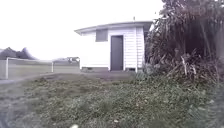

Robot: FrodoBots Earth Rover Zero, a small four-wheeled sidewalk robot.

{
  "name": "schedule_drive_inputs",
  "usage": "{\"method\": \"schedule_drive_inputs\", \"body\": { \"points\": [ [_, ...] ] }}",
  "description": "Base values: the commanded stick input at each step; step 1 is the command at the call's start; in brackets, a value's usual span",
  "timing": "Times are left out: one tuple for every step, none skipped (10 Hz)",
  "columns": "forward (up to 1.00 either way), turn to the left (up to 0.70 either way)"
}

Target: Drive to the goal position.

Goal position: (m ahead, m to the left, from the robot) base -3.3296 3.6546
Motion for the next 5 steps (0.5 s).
{"method": "schedule_drive_inputs", "body": {
  "points": [
    [0.0, 0.0],
    [0.0, 0.0],
    [0.0, 0.0],
    [0.0, 0.0],
    [0.01, 0.0]
  ]
}}
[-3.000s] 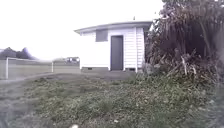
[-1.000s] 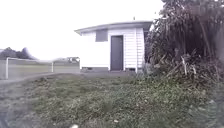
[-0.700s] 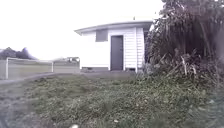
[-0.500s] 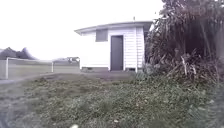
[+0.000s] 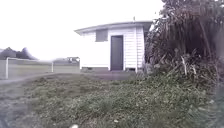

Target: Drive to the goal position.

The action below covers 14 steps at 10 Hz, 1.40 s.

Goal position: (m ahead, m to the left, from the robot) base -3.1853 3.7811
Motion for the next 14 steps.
{"method": "schedule_drive_inputs", "body": {
  "points": [
    [0.01, 0.0],
    [0.0, 0.0],
    [0.0, 0.0],
    [0.0, 0.0],
    [0.0, 0.0],
    [0.0, 0.0],
    [0.0, 0.0],
    [0.0, 0.0],
    [0.0, 0.0],
    [0.0, 0.0],
    [0.01, 0.0],
    [0.0, 0.0],
    [0.0, 0.0],
    [0.0, 0.0]
  ]
}}
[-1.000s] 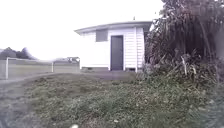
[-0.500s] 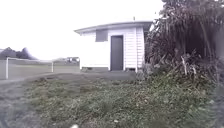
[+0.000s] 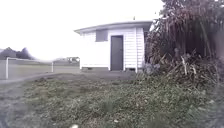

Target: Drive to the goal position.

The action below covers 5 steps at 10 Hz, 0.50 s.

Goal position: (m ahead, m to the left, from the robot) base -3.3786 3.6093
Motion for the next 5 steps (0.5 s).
{"method": "schedule_drive_inputs", "body": {
  "points": [
    [0.0, 0.0],
    [0.0, 0.0],
    [0.0, 0.0],
    [0.0, 0.0],
    [0.0, 0.0]
  ]
}}
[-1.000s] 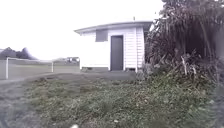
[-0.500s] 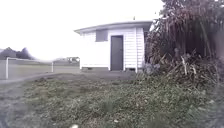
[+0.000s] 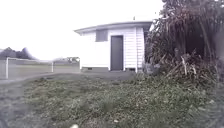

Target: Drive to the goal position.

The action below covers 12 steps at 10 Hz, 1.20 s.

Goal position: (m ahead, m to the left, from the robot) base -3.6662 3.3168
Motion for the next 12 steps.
{"method": "schedule_drive_inputs", "body": {
  "points": [
    [0.0, 0.0],
    [0.01, 0.0],
    [0.0, 0.0],
    [0.0, 0.0],
    [0.0, 0.0],
    [0.0, 0.0],
    [0.01, 0.0],
    [0.02, 0.0],
    [0.0, 0.0],
    [0.0, 0.0],
    [0.0, 0.0],
    [0.0, 0.0]
  ]
}}
